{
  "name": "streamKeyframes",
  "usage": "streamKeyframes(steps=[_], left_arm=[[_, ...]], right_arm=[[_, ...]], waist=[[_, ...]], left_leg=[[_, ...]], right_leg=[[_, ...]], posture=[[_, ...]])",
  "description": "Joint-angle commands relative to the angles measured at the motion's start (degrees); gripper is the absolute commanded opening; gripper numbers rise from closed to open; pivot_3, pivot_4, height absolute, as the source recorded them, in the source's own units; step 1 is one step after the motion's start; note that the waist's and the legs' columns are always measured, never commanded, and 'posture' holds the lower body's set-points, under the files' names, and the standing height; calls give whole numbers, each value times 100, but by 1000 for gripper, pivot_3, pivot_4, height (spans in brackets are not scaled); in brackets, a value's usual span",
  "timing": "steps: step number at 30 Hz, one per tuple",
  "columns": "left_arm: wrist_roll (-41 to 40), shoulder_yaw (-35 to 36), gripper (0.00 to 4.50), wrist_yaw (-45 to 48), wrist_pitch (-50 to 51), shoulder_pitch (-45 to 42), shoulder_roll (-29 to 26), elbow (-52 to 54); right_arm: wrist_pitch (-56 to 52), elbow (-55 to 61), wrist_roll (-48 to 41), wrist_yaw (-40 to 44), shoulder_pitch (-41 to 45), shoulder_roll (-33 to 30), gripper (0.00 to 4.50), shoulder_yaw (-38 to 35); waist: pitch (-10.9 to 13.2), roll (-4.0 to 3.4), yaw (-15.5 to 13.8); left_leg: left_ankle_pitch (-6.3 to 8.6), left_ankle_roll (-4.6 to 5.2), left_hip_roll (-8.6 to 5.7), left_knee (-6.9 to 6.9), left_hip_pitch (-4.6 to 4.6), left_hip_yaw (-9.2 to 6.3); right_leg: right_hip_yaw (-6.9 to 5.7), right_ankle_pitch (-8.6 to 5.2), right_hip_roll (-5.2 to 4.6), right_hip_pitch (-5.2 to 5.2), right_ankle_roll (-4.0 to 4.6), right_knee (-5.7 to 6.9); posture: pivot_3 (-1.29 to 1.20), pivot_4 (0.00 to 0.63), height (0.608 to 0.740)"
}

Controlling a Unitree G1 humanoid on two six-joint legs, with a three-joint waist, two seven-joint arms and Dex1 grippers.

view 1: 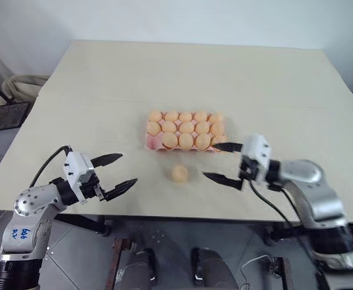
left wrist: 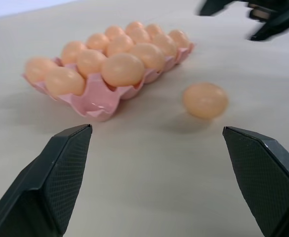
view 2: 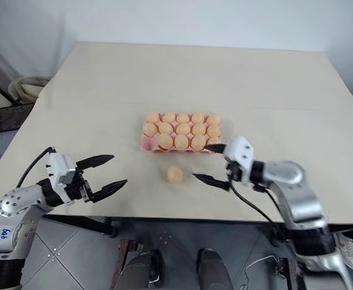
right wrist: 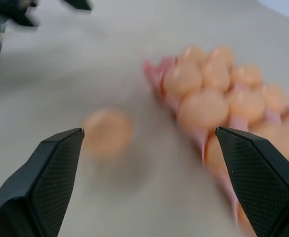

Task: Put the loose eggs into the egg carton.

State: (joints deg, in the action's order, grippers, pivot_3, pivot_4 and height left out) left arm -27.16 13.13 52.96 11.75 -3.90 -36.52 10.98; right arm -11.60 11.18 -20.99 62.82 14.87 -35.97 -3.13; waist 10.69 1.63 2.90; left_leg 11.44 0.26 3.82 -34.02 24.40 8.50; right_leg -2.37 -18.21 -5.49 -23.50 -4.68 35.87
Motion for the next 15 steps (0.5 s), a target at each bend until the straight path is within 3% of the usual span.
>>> streamKeyframes(steps=[1,7,15], left_arm=[[-43,44,4500,68,-124,-93,-20,-89],[-46,50,4500,234,-194,-83,-107,-352],[183,-491,4500,333,-35,-449,-116,-382]], right_arm=[[349,309,-547,280,-592,-179,4454,-686],[544,213,-652,34,-1610,-295,4454,-1532],[360,352,-690,-234,-1858,-524,4454,-1960]], waist=[[0,0,16],[0,0,16],[1,-1,-22]], left_leg=[[0,-1,2,-3,-6,0],[-3,-3,4,-16,-23,-8],[-3,-2,1,-15,-21,-8]], right_leg=[[1,0,2,5,0,4],[3,2,-1,22,-1,7],[10,-14,-8,24,33,1]], posture=[[0,150,740],[0,150,740],[0,150,740]])
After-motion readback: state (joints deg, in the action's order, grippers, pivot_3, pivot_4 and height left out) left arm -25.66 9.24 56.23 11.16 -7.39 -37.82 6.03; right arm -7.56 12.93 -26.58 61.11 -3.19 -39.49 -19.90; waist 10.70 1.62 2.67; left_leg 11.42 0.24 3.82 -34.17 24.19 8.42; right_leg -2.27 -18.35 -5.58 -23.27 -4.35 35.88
